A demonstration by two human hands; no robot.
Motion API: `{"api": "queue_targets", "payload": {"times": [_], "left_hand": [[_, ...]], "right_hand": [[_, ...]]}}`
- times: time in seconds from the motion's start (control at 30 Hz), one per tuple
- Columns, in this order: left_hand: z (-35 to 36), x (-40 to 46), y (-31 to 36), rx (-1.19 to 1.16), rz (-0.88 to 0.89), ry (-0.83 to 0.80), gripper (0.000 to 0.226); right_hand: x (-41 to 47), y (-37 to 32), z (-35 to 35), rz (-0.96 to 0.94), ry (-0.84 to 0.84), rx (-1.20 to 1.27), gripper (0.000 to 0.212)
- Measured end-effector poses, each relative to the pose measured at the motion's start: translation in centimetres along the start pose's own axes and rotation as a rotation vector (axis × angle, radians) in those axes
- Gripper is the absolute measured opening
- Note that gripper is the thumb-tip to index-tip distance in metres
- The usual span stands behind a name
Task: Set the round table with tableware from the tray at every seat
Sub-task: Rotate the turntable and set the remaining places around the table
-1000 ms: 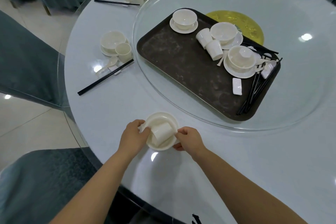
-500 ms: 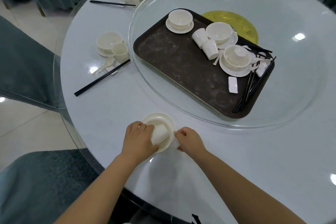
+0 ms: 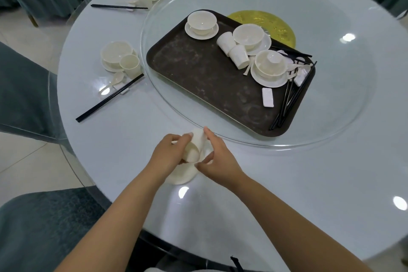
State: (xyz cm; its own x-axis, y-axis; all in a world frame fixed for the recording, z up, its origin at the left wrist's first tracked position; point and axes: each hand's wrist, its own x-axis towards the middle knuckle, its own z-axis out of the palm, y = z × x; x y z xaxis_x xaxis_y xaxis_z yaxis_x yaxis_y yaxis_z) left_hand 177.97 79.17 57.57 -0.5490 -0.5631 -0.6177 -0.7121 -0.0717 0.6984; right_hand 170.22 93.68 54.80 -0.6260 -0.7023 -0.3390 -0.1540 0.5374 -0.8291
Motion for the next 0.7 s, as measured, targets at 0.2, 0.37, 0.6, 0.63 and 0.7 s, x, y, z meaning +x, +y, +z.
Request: {"api": "queue_targets", "payload": {"times": [0.2, 0.37, 0.6, 0.63, 0.7], "left_hand": [[3.5, -0.3, 1.6, 0.134, 0.035, -0.041, 0.067], [5.3, -0.7, 1.1, 0.148, 0.136, -0.166, 0.066], [3.6, 0.1, -0.9, 0.027, 0.064, -0.053, 0.026], [3.1, 0.1, -1.3, 0.031, 0.054, -0.015, 0.023], [2.0, 0.3, -2.2, 0.084, 0.045, 0.087, 0.02]], "right_hand": [[-1.0, 1.0, -1.8, -0.146, 0.036, -0.103, 0.082], [-0.6, 2.6, -2.9, 0.049, 0.163, -0.063, 0.069], [1.4, 4.8, -2.7, 0.279, 0.165, 0.065, 0.027], [1.7, 4.9, -2.6, 0.314, 0.171, 0.112, 0.026], [2.3, 4.9, -2.3, 0.338, 0.187, 0.145, 0.024]]}}
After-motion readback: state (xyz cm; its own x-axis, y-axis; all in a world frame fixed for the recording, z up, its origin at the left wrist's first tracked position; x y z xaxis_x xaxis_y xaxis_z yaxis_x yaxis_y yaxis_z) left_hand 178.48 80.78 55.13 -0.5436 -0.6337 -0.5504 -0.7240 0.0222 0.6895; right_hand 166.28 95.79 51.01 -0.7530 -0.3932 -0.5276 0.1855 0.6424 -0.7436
